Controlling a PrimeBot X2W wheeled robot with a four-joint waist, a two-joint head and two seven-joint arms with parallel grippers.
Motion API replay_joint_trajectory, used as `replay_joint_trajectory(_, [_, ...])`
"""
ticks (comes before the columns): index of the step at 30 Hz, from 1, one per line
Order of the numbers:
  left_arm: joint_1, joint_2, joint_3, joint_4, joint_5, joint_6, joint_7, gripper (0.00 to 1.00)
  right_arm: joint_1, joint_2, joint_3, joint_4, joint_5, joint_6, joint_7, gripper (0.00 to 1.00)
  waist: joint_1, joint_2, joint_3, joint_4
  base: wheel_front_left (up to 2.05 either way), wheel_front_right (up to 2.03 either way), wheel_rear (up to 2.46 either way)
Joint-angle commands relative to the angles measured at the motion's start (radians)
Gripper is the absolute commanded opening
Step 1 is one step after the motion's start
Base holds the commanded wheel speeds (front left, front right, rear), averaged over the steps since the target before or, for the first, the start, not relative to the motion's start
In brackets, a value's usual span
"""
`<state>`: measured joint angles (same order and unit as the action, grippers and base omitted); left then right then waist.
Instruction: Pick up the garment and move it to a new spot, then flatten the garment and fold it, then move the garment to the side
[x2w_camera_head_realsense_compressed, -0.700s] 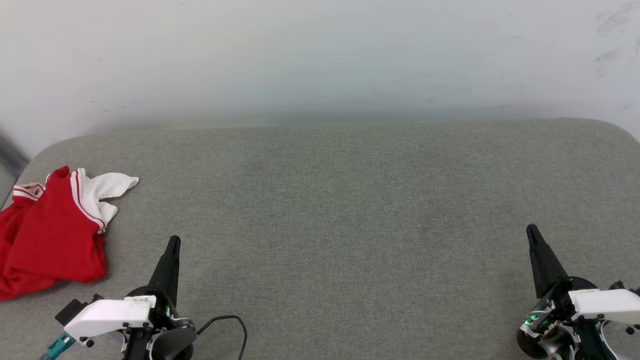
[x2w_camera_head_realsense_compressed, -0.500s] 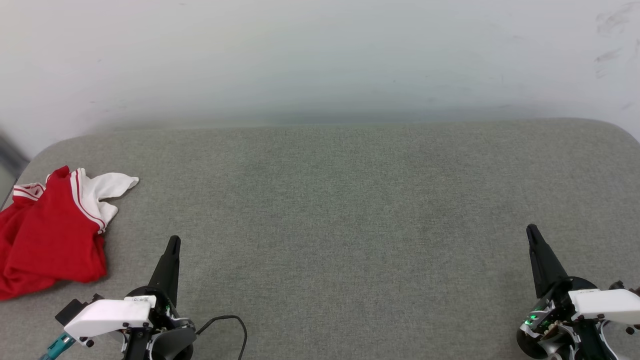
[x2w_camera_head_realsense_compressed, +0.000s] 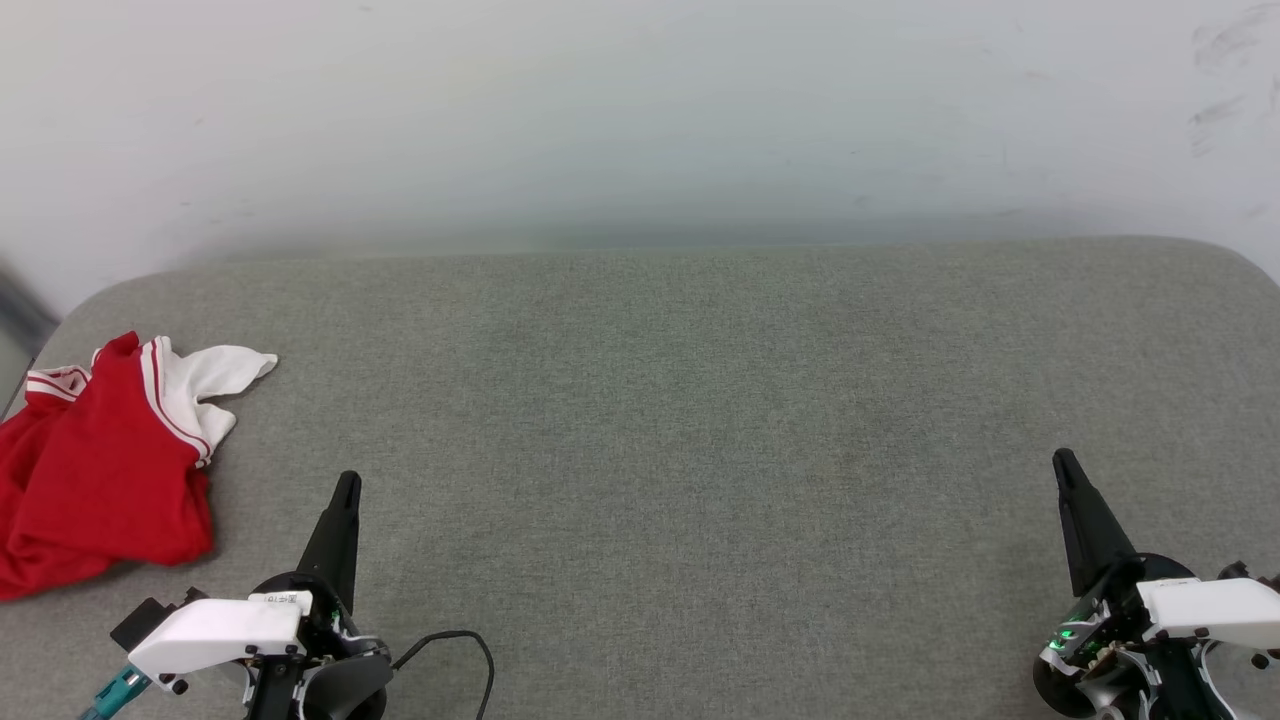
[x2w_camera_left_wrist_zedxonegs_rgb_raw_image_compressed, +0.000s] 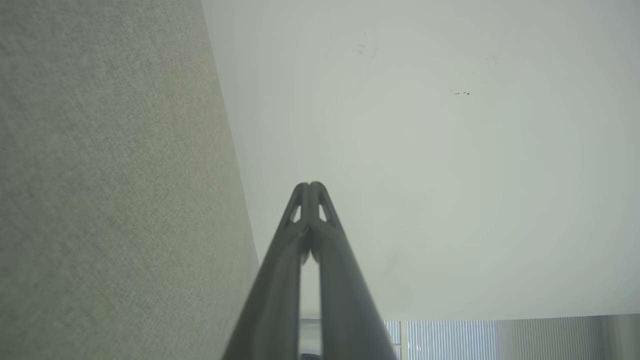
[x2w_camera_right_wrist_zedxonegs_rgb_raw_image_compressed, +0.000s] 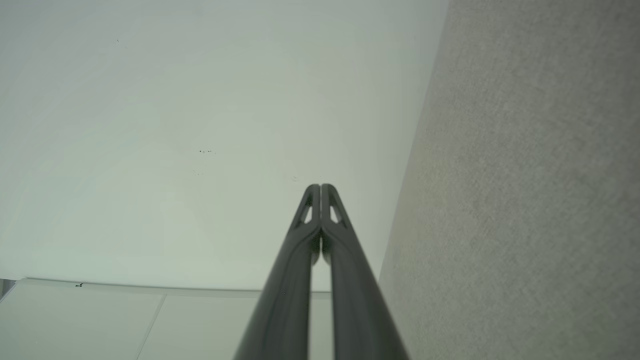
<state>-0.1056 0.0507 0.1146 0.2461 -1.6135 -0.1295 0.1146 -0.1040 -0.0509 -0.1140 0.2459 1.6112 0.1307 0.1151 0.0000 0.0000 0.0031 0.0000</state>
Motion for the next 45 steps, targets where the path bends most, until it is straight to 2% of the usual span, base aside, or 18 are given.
replay_joint_trajectory(1, [-0.008, -0.001, 0.001, 0.0, 0.002, -0.005, 0.002, 0.0, -0.012, 0.001, 0.001, 0.0, 0.004, 0.0, 0.001, 0.0, 0.0, 0.0, 0.0, 0.0, 0.0, 0.0, 0.0])
replay_joint_trajectory(34, [-0.008, -0.001, 0.001, -0.001, 0.002, -0.005, 0.001, 0.0, -0.012, 0.001, 0.001, 0.0, 0.004, 0.0, 0.001, 0.0, 0.0, 0.0, 0.0, 0.0, 0.0, 0.0, 0.0])
replay_joint_trajectory(35, [0.0, 0.0, -0.001, 0.0, 0.0, 0.0, 0.0, 1.0, 0.0, 0.0, 0.0, 0.0, 0.0, 0.0, 0.0, 1.0, 0.0, 0.0, 0.0, 0.0, 0.0, 0.0, 0.0])
replay_joint_trajectory(45, [0.025, -0.003, 0.001, -0.015, 0.045, 0.002, -0.039, 1.0, 0.024, 0.0, 0.003, 0.003, -0.05, 0.0, -0.038, 1.0, 0.0, 0.0, 0.002, 0.0, 0.0, 0.0, 0.0])
